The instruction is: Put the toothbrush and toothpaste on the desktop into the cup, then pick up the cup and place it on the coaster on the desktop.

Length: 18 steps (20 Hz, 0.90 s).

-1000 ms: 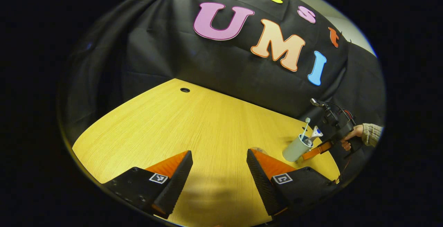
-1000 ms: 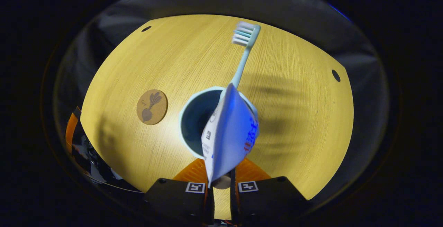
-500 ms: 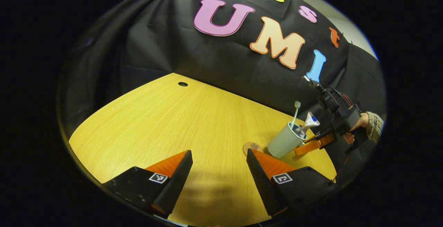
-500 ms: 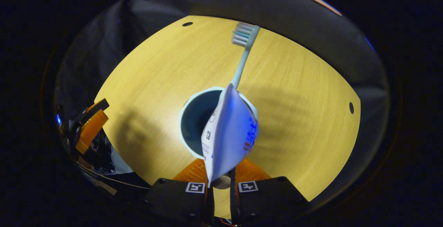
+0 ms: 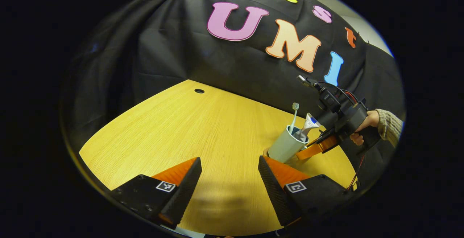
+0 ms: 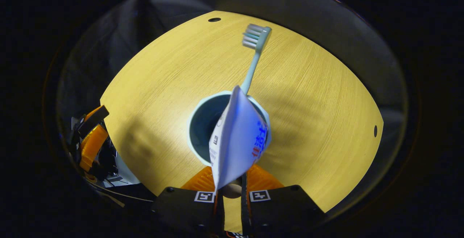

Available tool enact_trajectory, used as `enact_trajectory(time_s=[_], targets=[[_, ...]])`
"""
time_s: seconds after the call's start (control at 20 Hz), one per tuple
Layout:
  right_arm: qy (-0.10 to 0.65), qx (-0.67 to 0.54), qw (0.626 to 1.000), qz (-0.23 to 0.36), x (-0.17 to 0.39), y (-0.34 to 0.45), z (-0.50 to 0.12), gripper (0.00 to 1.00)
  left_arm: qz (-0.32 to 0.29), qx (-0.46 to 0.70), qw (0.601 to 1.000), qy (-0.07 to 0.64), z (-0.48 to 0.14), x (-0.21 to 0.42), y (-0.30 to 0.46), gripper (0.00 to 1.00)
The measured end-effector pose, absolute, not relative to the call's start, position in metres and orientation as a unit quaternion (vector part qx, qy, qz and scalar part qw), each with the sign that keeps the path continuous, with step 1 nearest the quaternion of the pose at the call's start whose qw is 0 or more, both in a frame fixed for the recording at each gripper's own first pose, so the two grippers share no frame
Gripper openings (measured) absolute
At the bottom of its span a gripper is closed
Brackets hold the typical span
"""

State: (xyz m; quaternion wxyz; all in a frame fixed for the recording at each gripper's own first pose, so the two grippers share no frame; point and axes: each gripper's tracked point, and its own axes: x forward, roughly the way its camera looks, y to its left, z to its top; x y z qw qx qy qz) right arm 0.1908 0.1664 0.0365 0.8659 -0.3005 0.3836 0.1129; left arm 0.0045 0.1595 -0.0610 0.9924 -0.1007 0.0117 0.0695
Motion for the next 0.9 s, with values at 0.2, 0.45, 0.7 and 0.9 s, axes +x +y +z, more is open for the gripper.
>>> enact_trajectory(time_s=[0.2, 0.45, 0.7, 0.9], targets=[[0.390, -0.311, 0.860, 0.107, 0.191, 0.197, 0.032, 0.21, 0.078, -0.103, 0.992, 0.012, -0.062, -0.001, 0.166, 0.93], [0.388, -0.312, 0.859, 0.117, 0.189, 0.198, 0.018, 0.23, 0.087, -0.108, 0.990, 0.016, -0.067, -0.002, 0.175, 0.93], [0.357, -0.285, 0.879, 0.140, 0.154, 0.195, 0.056, 0.99, 0.090, -0.104, 0.990, 0.011, -0.060, 0.001, 0.176, 0.94], [0.287, -0.238, 0.919, 0.124, 0.139, 0.161, 0.086, 1.00, 0.077, -0.072, 0.994, 0.011, -0.053, 0.007, 0.166, 0.93]])
